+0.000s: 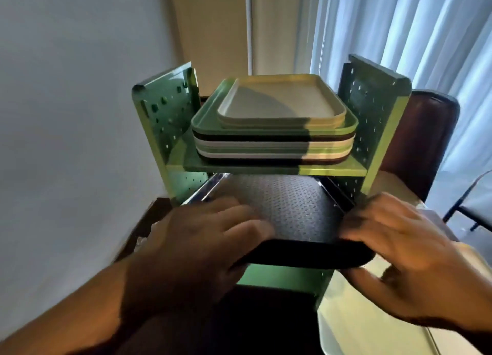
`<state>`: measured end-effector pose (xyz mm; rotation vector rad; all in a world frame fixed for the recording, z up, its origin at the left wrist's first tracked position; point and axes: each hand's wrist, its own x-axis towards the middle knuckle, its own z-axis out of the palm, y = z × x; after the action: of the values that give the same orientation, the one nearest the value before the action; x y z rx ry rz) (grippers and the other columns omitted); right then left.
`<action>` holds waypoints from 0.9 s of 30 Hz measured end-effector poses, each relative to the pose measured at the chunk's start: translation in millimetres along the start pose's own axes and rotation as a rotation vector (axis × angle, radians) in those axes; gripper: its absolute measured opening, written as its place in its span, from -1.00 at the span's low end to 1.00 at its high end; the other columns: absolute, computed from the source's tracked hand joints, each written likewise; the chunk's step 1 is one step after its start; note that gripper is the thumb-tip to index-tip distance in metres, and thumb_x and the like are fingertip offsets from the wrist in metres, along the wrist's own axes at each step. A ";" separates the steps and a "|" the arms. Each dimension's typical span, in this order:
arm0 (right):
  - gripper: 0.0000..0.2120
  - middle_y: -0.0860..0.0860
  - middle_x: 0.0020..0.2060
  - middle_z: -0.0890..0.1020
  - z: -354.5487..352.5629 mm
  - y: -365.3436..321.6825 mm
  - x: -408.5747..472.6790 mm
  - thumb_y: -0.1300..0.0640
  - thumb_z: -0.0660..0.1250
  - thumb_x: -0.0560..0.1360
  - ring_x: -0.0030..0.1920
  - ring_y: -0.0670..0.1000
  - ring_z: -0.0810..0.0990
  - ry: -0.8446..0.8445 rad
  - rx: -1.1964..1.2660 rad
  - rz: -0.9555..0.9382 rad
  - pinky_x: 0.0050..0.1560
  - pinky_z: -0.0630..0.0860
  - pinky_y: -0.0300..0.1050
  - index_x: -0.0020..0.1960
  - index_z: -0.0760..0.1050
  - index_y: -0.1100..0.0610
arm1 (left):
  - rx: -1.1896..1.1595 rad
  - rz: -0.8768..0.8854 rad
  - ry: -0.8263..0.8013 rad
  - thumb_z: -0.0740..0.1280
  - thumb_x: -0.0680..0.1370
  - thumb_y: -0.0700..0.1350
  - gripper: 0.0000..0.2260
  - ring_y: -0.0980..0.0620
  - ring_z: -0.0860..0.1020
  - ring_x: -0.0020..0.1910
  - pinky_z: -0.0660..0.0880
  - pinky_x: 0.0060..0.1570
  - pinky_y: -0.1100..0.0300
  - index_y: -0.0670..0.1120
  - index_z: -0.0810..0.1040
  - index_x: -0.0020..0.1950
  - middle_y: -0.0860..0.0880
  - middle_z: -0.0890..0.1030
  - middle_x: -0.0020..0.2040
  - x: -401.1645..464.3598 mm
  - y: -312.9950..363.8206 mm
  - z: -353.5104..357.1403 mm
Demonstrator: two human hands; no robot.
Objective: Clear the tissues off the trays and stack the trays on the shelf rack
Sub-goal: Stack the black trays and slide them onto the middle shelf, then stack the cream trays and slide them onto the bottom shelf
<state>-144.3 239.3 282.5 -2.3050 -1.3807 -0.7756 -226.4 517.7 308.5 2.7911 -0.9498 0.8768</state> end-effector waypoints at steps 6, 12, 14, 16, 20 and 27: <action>-0.82 -0.16 -0.02 0.63 52.1 14.1 -29.9 -0.10 0.31 0.53 -0.06 -0.02 0.64 -0.278 -0.033 -0.048 -0.12 0.62 -0.12 0.11 0.59 -0.15 | -0.107 -0.159 -0.214 0.44 0.37 0.00 -0.73 0.10 0.53 -0.12 0.53 -0.36 0.12 0.09 0.50 0.03 0.16 0.57 -0.06 -33.6 -7.3 86.4; -0.87 -0.05 -0.24 0.68 64.0 3.8 -20.0 0.14 0.62 0.27 -0.24 0.06 0.66 -0.227 -0.205 -0.066 -0.34 0.59 -0.11 -0.24 0.70 0.05 | -0.115 -0.348 -0.288 0.49 0.34 0.04 -0.71 0.05 0.54 -0.06 0.56 -0.23 0.06 0.09 0.58 0.03 0.13 0.56 -0.01 -24.3 -15.1 113.1; -0.83 -0.03 -0.16 0.71 69.1 5.2 -23.6 0.15 0.64 0.25 -0.16 0.06 0.68 -0.191 -0.189 -0.039 -0.26 0.62 -0.13 -0.18 0.73 0.08 | -0.163 -0.386 -0.260 0.42 0.37 0.16 -0.69 0.06 0.54 -0.02 0.56 -0.11 0.05 0.07 0.60 0.05 0.12 0.56 0.01 -15.8 -8.3 107.3; -0.72 -0.03 0.03 0.69 75.2 10.2 -36.1 0.10 0.57 0.35 0.03 0.04 0.65 -0.178 -0.080 0.101 -0.01 0.59 -0.16 0.06 0.72 0.05 | -0.219 -0.374 -0.204 0.37 0.43 0.18 -0.69 0.08 0.53 -0.02 0.54 -0.05 0.06 0.02 0.62 0.05 0.11 0.56 -0.02 -5.5 6.2 100.1; -0.79 0.03 0.08 0.65 71.1 25.3 -61.1 0.10 0.43 0.49 0.09 0.02 0.57 -0.028 0.141 0.212 0.15 0.41 -0.28 0.10 0.70 0.12 | -0.416 -0.320 -0.107 0.35 0.51 0.04 -0.83 0.11 0.51 -0.09 0.51 -0.10 0.10 -0.01 0.63 0.00 0.11 0.55 -0.09 27.6 42.4 91.0; -0.84 -0.01 -0.02 0.59 55.7 85.0 -125.5 0.30 0.43 0.48 -0.02 0.03 0.59 0.092 0.318 0.502 -0.08 0.53 -0.13 0.05 0.62 0.19 | -0.716 -0.285 -0.116 0.38 0.55 -0.08 -0.92 0.15 0.53 -0.15 0.51 -0.15 0.26 -0.03 0.63 0.00 0.12 0.53 -0.08 95.7 113.9 138.6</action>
<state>-101.2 142.5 160.7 -2.1867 -0.7630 -0.4567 -161.6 341.4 230.8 2.2753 -0.6688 0.2573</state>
